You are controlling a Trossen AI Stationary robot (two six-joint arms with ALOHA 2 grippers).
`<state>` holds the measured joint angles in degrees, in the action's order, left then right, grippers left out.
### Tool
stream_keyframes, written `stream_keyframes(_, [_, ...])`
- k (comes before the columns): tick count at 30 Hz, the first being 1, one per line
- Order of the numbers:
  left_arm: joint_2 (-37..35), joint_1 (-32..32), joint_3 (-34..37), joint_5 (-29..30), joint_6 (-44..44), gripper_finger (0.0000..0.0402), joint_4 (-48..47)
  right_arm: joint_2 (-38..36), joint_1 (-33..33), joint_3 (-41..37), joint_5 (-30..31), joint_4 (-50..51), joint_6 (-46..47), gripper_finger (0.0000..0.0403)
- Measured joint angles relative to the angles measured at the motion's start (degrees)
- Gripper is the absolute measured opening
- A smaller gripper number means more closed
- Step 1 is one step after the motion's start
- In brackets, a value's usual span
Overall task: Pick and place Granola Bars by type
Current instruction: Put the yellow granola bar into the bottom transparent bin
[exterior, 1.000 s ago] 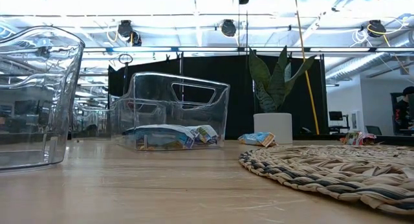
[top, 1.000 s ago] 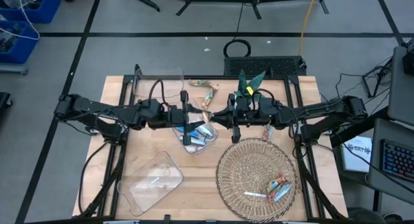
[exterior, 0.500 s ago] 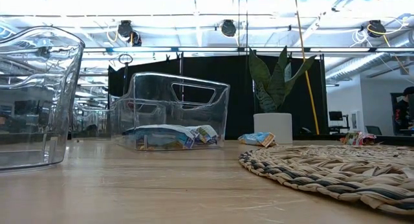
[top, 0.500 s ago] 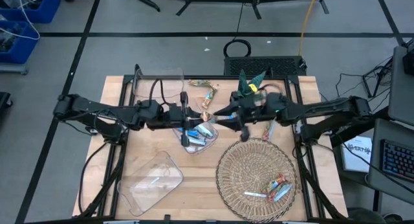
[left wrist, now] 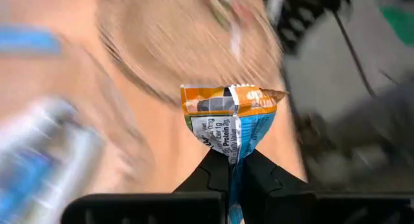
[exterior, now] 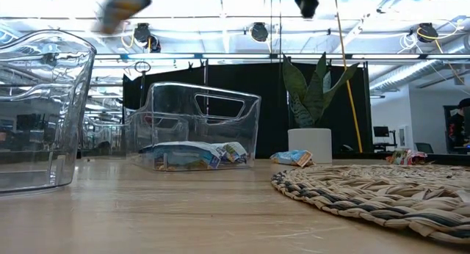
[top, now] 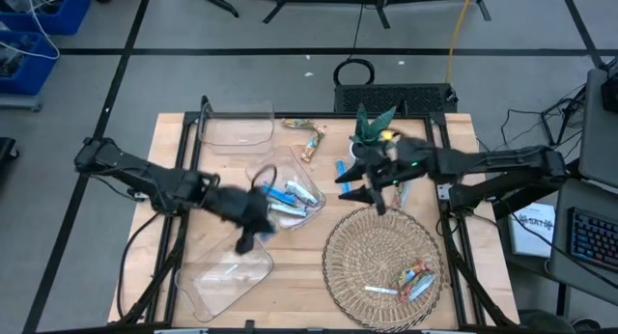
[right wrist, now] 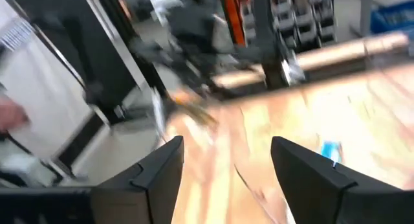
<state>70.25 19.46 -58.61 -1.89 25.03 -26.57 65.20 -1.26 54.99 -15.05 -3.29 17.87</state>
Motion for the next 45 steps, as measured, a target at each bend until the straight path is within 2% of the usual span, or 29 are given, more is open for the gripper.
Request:
stream_keyframes(2, [0.8, 3.5, 0.0, -0.2, 3.0, 0.0012, -3.0, 0.8, 0.0, -1.2, 0.0, -0.9, -0.8, 0.0218])
stream_keyframes(5, [1.3, 7.9, 0.0, 2.6, 5.0, 0.0012, -6.1, 1.6, 0.0, -2.2, -0.2, -3.2, -1.0, 0.0215])
stream_keyframes(9, [3.0, 12.1, 1.2, 4.3, 5.0, 0.0012, -7.8, 2.6, 0.0, -3.0, -0.2, -3.9, -1.1, 0.0217])
stream_keyframes(14, [4.2, 14.8, 9.1, 3.4, 3.6, 0.0012, 1.0, 2.4, 0.0, -3.3, -0.2, -5.9, -2.9, 0.0221])
stream_keyframes(18, [4.1, 15.3, 15.1, 4.1, 2.0, 0.0012, 7.3, 2.4, 0.0, -3.3, 0.1, -3.3, -5.7, 0.0220])
stream_keyframes(22, [4.2, 15.2, 21.6, 1.5, 0.6, 0.0012, 10.8, 2.7, 0.0, -3.4, 7.6, 4.2, -12.9, 0.0221])
stream_keyframes(25, [3.6, 14.9, 25.5, 3.4, 1.3, 0.0017, 15.3, 4.3, 0.0, -3.4, 14.2, 7.4, -14.1, 0.0223])
stream_keyframes(28, [3.0, 14.2, 26.1, 5.4, 4.4, 0.0057, 15.5, 7.5, 0.6, -3.4, 19.0, 8.9, -8.3, 0.0223])
stream_keyframes(34, [-0.4, 13.3, 26.5, 3.0, 2.9, 0.0152, 20.7, 12.6, 4.3, -2.2, 20.3, 7.2, 4.3, 0.0219])
stream_keyframes(39, [-4.5, 13.2, 26.4, 1.5, 3.2, 0.0204, 20.7, 11.7, 10.0, 0.9, 21.7, 7.5, 12.3, 0.0203])
stream_keyframes(41, [-6.4, 13.3, 26.4, 1.5, 3.6, 0.0218, 20.8, 11.7, 13.3, 0.9, 25.7, 12.0, 16.2, 0.0200])
stream_keyframes(45, [-9.2, 13.2, 26.4, 3.7, 3.9, 0.0233, 20.7, 13.9, 17.5, 0.0, 41.4, 23.3, 26.4, 0.0199])
